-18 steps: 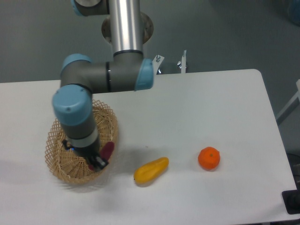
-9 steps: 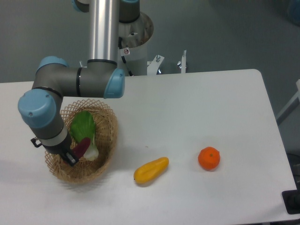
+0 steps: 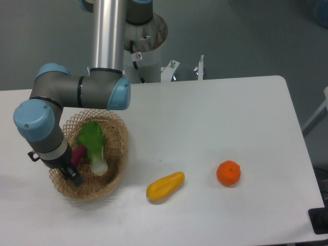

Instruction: Place the sweet potato in the basket

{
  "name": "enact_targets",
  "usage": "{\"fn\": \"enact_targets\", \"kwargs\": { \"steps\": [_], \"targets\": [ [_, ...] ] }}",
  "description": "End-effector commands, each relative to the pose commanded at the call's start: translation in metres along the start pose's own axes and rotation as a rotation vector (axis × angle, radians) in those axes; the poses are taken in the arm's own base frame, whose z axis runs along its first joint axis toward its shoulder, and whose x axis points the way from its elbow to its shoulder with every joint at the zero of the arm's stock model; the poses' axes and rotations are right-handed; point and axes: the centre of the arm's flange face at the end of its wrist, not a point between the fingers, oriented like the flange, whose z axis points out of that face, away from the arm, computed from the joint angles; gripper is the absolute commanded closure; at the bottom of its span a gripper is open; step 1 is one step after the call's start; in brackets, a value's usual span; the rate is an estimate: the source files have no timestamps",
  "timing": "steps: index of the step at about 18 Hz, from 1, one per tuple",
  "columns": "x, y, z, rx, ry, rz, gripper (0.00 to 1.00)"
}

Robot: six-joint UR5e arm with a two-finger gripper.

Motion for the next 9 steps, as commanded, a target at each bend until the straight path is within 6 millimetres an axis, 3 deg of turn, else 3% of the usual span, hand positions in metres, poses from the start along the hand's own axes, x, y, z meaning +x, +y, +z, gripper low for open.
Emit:
{"fn": "enact_targets", "kwargs": {
  "steps": [4,9],
  "targets": [
    [-0.012,0.01,-0.013,0.005,-0.024,-0.012,0.0],
    [-0.063,0.048,-0.032,0.019,-0.053,-0.101,0.0]
  ]
}}
